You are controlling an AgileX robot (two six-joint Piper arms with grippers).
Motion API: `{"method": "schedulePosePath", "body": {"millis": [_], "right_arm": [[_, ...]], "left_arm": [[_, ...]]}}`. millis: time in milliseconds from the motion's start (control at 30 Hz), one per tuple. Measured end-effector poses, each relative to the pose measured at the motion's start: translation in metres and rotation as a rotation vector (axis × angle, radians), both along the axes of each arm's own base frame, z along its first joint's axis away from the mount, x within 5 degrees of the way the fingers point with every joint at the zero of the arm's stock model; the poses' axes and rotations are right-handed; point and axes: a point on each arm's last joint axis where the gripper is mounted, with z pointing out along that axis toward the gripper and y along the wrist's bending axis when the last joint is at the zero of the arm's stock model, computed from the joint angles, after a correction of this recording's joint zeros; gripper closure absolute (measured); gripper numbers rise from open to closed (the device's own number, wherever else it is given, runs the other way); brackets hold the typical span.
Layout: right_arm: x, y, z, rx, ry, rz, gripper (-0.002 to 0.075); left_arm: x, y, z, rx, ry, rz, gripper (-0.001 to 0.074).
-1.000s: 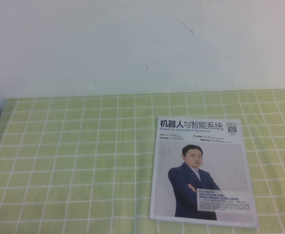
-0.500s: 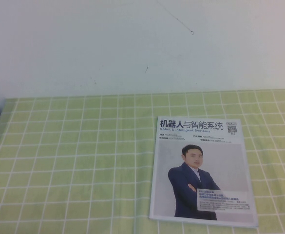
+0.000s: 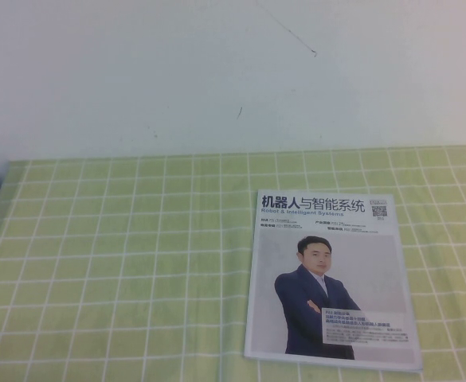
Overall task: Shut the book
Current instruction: 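Close the open booklet and leave it lying on the table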
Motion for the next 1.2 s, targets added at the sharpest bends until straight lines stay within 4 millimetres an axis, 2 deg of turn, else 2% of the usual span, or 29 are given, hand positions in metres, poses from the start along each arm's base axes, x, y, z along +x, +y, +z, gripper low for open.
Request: {"method": "schedulePosePath", "body": {"millis": [167,500,600,700,1200], "right_arm": [[-0.007,-0.008,-0.011,0.007,-0.126,-0.105,0.0729],[-0.012,-0.022,-0.046,-0.025,-0.370,-0.305,0.0729],[-0.009,-0.023,-0.060,0.032,-0.374,-0.339,0.0729],[-0.011,-0.023,-0.069,0.078,-0.296,-0.370,0.0729],[-0.012,-0.024,-0.070,0.178,-0.256,-0.437,0.0729]], "left_arm": [[0.000,0.000,0.000,-0.001,0.000,0.000,0.0739],[0.000,0.000,0.000,-0.002,0.000,0.001,0.0739],[0.000,0.000,0.000,-0.004,-0.002,0.001,0.0739],[0.000,0.000,0.000,-0.004,-0.002,0.001,0.0739],[0.000,0.000,0.000,-0.004,0.000,0.001,0.0739]]}}
